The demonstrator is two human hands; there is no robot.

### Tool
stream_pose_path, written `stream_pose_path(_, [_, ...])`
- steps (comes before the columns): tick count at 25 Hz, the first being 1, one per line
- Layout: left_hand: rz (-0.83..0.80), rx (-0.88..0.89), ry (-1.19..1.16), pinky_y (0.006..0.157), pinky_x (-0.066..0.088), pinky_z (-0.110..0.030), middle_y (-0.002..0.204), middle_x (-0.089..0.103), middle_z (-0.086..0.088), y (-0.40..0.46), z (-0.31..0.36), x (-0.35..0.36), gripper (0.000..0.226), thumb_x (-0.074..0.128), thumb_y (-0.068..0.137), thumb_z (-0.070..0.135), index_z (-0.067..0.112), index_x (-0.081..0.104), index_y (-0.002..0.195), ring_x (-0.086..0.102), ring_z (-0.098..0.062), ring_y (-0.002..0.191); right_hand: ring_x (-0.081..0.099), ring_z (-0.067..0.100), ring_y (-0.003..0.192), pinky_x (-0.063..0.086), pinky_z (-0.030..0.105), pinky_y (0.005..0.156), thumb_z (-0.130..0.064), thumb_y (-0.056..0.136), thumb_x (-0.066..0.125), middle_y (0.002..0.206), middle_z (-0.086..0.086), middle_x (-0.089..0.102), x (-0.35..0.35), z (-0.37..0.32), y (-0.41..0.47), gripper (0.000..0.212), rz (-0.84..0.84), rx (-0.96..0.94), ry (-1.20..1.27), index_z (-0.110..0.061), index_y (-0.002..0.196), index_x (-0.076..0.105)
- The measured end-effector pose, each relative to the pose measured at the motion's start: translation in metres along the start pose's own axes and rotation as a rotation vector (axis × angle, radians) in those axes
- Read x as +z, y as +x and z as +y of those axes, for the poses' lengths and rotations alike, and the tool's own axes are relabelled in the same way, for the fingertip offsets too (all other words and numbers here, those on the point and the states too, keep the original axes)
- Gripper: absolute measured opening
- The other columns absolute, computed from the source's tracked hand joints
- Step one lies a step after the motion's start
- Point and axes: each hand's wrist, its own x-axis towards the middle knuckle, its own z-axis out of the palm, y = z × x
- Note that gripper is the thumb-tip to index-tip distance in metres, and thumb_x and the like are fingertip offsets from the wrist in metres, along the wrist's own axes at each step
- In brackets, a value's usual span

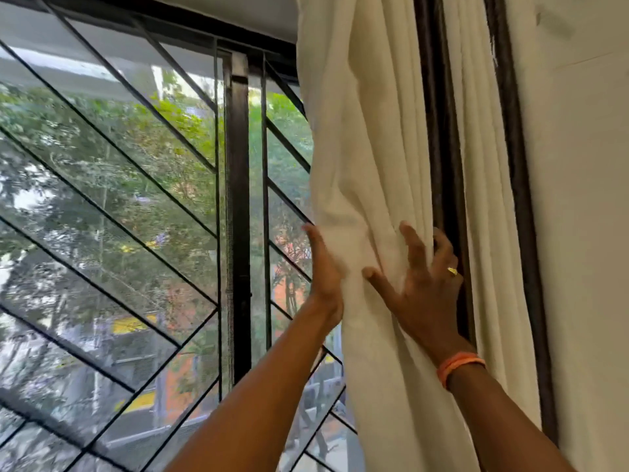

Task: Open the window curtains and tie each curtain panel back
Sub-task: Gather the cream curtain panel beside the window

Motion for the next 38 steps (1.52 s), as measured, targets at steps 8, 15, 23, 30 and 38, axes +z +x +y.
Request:
stream_pose_path(8, [0.144, 0.018, 0.6, 0.072, 0.059, -0.033, 0.099, 0.073, -0.009, -0.044, 0.046, -0.076, 0.022, 0.069, 0.087, 0.014, 0.01, 0.068, 0.108, 0.07, -0.022, 0.083, 0.037, 0.044, 0.129, 0.041, 0.059, 0.1, -0.054, 0.083, 0.065, 0.146, 0.018, 0.029, -0.01, -0.001, -0.018, 0.06, -0.268, 0.338, -0.189, -0.01, 0.122, 0.058])
stream_pose_path(15, [0.112, -0.138, 0.705, 0.079, 0.06, -0.039, 0.103, 0.075, -0.006, -0.124, 0.043, -0.135, 0.029, 0.078, 0.08, 0.02, 0.016, 0.067, 0.107, 0.073, -0.023, 0.093, 0.025, 0.042, 0.137, 0.032, 0.06, 0.104, -0.041, 0.093, 0.059, 0.153, 0.018, 0.026, -0.01, -0.025, -0.057, 0.041, -0.319, 0.268, -0.244, -0.003, 0.107, 0.065])
stream_pose_path(23, [0.388, -0.322, 0.916, 0.077, 0.06, -0.044, 0.099, 0.074, -0.01, -0.24, -0.017, -0.222, 0.029, 0.075, 0.083, 0.034, 0.01, 0.071, 0.1, 0.072, -0.023, 0.084, 0.043, 0.042, 0.129, 0.037, 0.059, 0.097, -0.034, 0.091, 0.062, 0.143, 0.021, 0.044, 0.006, -0.031, -0.213, 0.027, -0.462, -0.152, -0.323, -0.01, 0.103, 0.064])
stream_pose_path(30, [0.744, -0.206, 0.945, 0.068, 0.05, -0.043, 0.081, 0.065, -0.016, -0.296, -0.01, -0.278, 0.065, 0.049, 0.072, 0.071, 0.007, 0.062, 0.08, 0.061, -0.026, 0.074, 0.045, 0.037, 0.122, 0.04, 0.045, 0.09, -0.03, 0.092, 0.063, 0.131, 0.01, 0.053, 0.012, -0.023, -0.245, 0.02, -0.613, 0.189, -0.164, -0.015, 0.092, 0.076])
stream_pose_path(38, [0.478, -0.458, 1.192, 0.071, 0.059, -0.039, 0.084, 0.072, -0.005, -0.364, -0.007, -0.258, 0.059, 0.063, 0.061, 0.069, 0.017, 0.069, 0.088, 0.07, -0.023, 0.075, 0.063, 0.021, 0.096, 0.052, 0.033, 0.083, -0.068, 0.079, 0.059, 0.111, 0.007, 0.062, -0.006, -0.106, -0.266, 0.069, -0.798, 0.374, 0.457, -0.008, 0.113, 0.06])
